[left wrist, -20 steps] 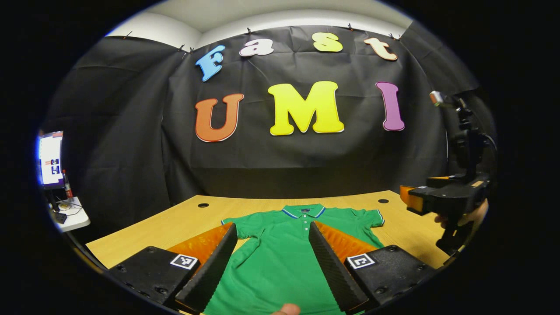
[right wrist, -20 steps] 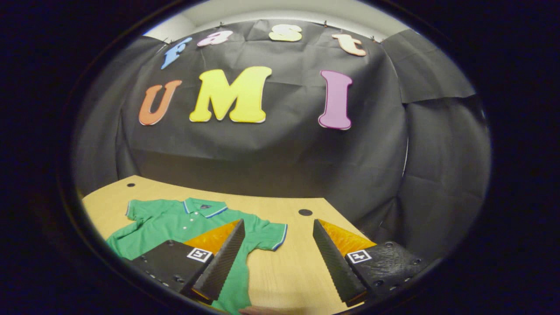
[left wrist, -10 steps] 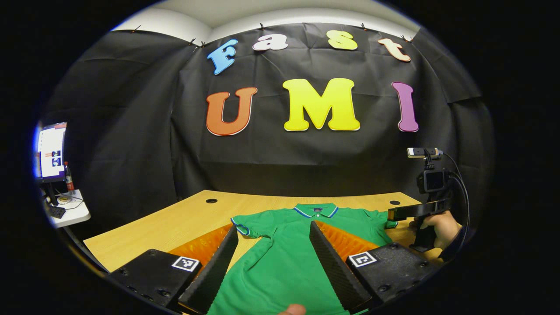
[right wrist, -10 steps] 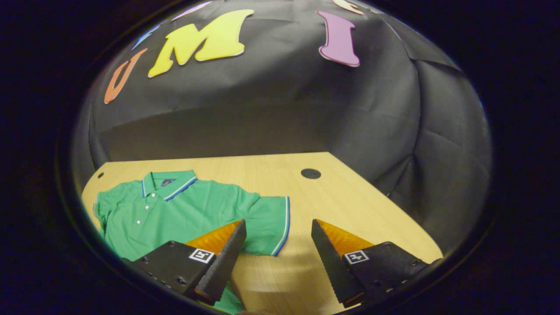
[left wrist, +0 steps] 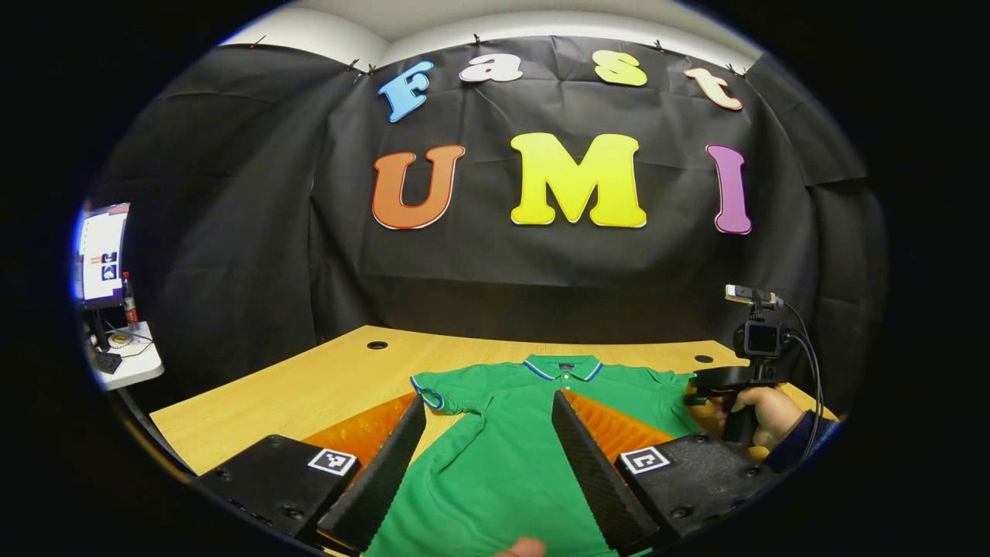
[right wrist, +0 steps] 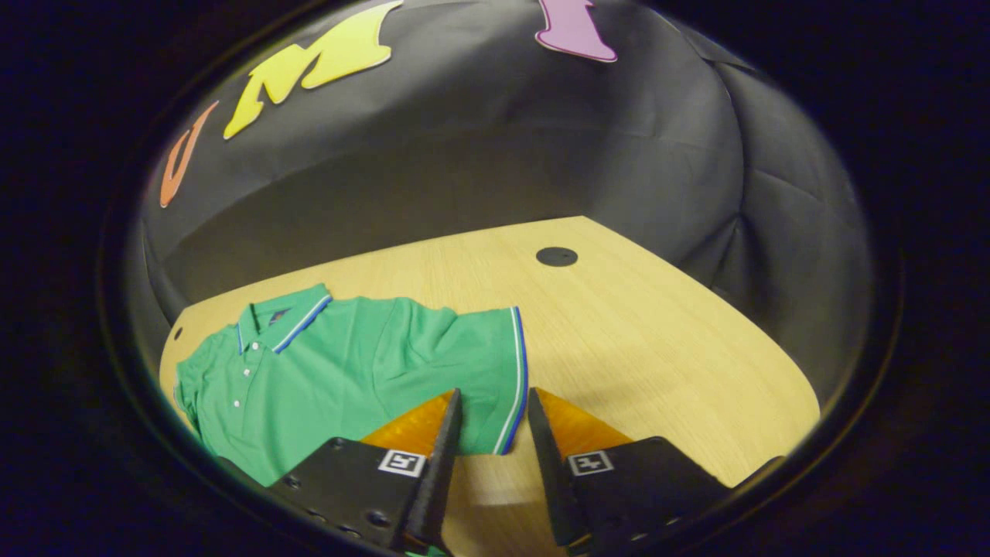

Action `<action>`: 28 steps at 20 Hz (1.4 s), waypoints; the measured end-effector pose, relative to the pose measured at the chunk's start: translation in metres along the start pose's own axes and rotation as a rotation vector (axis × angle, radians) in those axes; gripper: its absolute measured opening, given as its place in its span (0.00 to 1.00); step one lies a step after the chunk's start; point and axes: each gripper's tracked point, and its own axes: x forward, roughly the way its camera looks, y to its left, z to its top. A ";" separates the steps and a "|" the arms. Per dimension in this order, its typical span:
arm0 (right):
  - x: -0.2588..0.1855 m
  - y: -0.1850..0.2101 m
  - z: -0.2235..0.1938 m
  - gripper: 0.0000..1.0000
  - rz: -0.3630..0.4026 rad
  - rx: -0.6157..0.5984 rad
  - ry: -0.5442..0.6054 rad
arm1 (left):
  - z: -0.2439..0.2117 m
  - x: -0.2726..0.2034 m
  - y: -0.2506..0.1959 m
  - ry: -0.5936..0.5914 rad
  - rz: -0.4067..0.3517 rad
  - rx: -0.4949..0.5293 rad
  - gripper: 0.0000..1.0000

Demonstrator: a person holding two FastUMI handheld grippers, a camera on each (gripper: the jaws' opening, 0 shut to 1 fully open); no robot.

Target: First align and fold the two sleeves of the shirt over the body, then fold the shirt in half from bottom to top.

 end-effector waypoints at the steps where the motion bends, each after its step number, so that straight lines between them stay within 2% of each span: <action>1: 0.007 0.001 -0.002 0.41 -0.002 -0.011 0.003 | 0.000 0.000 0.001 0.002 0.000 -0.002 1.00; 2: 0.005 0.001 0.000 0.29 0.008 -0.029 0.000 | 0.000 0.001 0.001 0.002 -0.003 0.000 1.00; 3: 0.003 0.005 -0.001 0.28 0.018 -0.040 0.003 | -0.001 0.003 0.001 0.004 -0.003 0.001 1.00; 5: 0.004 0.007 0.001 0.08 0.025 -0.079 -0.010 | -0.005 0.004 0.003 0.017 -0.003 -0.005 1.00; 7: 0.002 0.009 0.002 0.01 0.022 -0.128 -0.027 | -0.009 0.005 0.001 0.035 -0.008 -0.013 1.00; 12: -0.007 0.013 0.014 0.01 -0.011 -0.258 -0.094 | -0.011 0.005 0.005 0.049 0.004 -0.008 1.00; 17: -0.023 0.039 0.031 0.01 0.001 -0.341 -0.178 | -0.014 0.008 0.011 0.062 0.009 -0.026 1.00; 21: -0.035 0.075 0.029 0.04 0.045 -0.423 -0.211 | -0.015 0.010 0.014 0.067 0.014 -0.026 1.00; 24: -0.045 0.108 0.012 0.02 0.107 -0.458 -0.202 | -0.015 0.012 0.015 0.059 0.014 -0.035 1.00; 27: -0.052 0.133 -0.002 0.05 0.160 -0.486 -0.204 | -0.022 0.014 0.012 0.080 -0.001 -0.046 1.00; 28: -0.056 0.138 -0.006 0.10 0.177 -0.478 -0.195 | -0.022 0.015 0.011 0.079 -0.001 -0.042 1.00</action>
